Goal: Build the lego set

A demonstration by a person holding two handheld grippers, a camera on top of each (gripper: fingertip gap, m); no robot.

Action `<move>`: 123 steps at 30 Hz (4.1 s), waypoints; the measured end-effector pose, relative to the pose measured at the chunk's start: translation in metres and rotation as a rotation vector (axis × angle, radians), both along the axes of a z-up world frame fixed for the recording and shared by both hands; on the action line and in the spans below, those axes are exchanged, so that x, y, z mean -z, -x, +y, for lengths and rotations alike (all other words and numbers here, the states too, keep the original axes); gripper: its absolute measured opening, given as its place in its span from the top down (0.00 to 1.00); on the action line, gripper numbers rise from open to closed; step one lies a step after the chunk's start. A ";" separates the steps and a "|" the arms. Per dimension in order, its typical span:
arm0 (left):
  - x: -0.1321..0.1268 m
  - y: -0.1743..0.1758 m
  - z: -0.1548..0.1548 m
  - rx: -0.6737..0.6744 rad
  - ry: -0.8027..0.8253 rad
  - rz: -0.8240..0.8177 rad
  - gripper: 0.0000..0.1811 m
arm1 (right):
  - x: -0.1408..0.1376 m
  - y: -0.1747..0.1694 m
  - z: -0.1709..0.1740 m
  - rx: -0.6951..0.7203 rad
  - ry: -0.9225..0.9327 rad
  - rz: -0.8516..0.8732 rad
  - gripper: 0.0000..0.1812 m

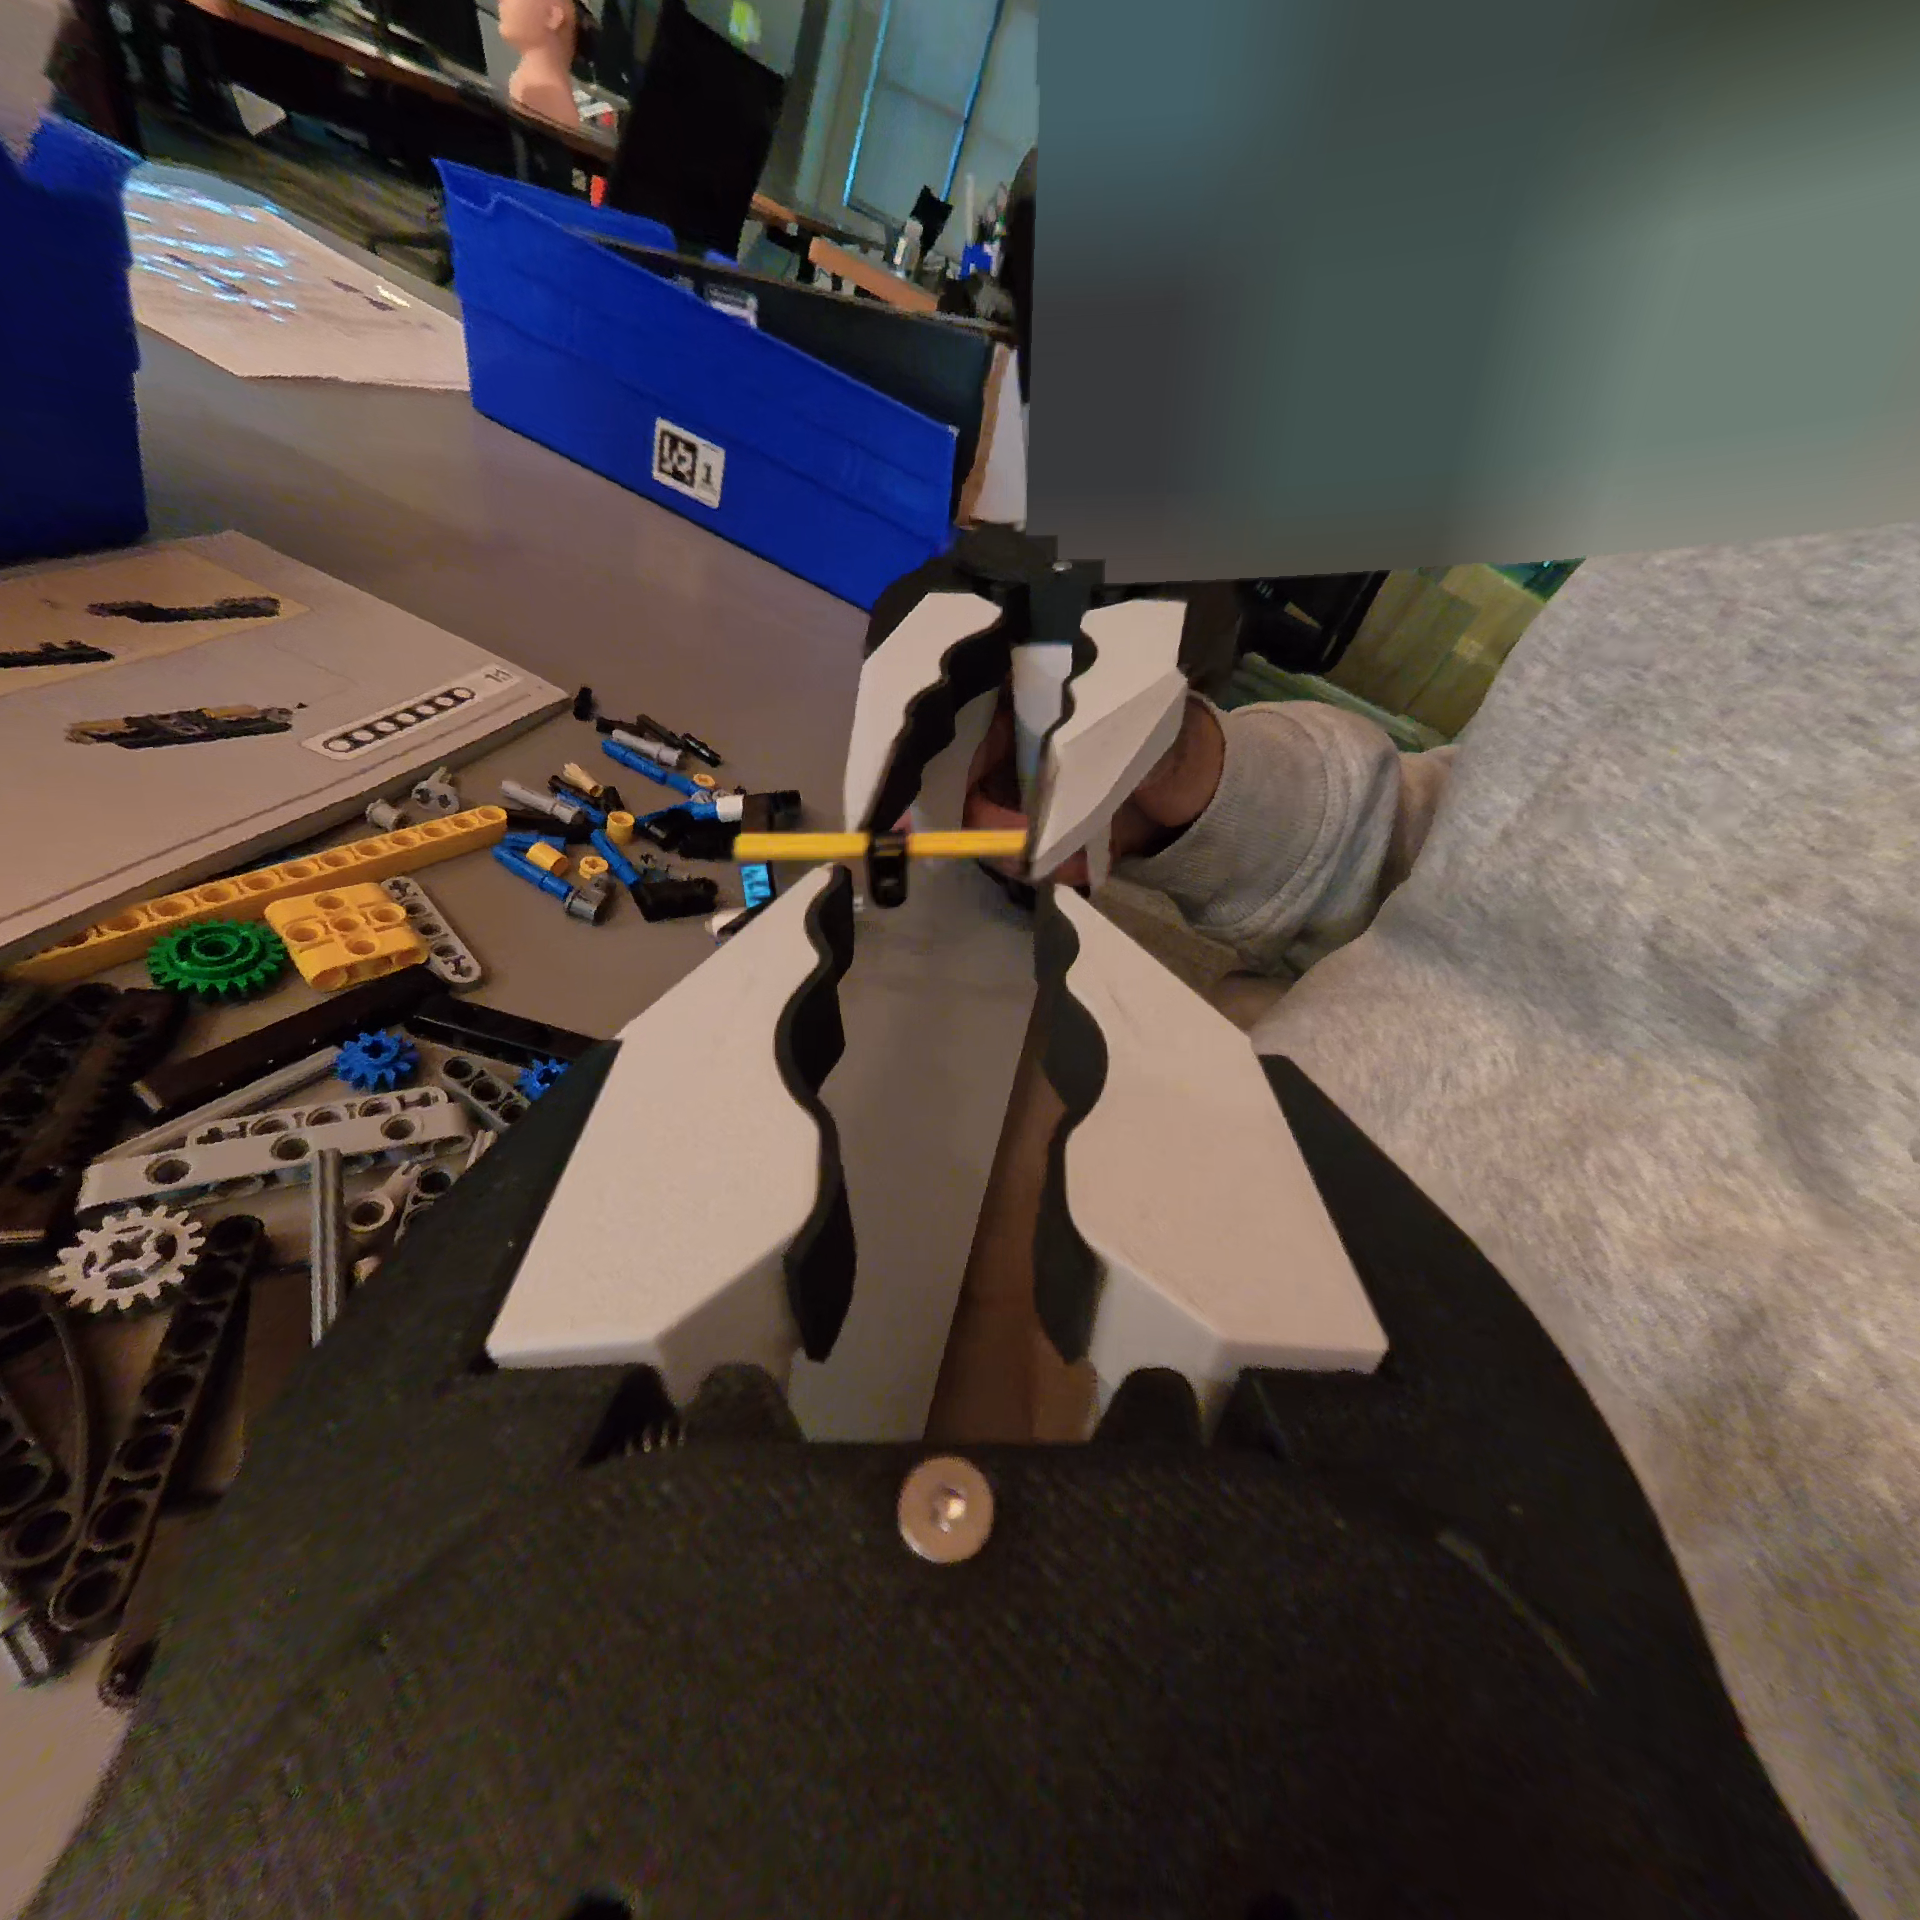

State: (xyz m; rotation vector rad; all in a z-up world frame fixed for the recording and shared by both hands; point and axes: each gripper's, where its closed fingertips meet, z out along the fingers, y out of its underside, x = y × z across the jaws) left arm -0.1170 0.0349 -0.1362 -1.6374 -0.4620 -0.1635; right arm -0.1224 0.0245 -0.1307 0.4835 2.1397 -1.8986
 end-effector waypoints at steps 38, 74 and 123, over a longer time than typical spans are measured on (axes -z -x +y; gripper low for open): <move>-0.005 0.008 -0.005 0.005 -0.023 0.085 1.00 | -0.029 0.043 0.039 0.146 0.237 -0.105 0.77; 0.002 -0.016 -0.007 0.187 -0.040 -0.064 1.00 | 0.001 -0.011 0.004 -0.097 -0.019 0.213 0.98; -0.007 -0.018 -0.005 0.163 -0.055 0.052 0.99 | -0.009 -0.015 0.004 -0.121 0.051 0.104 0.97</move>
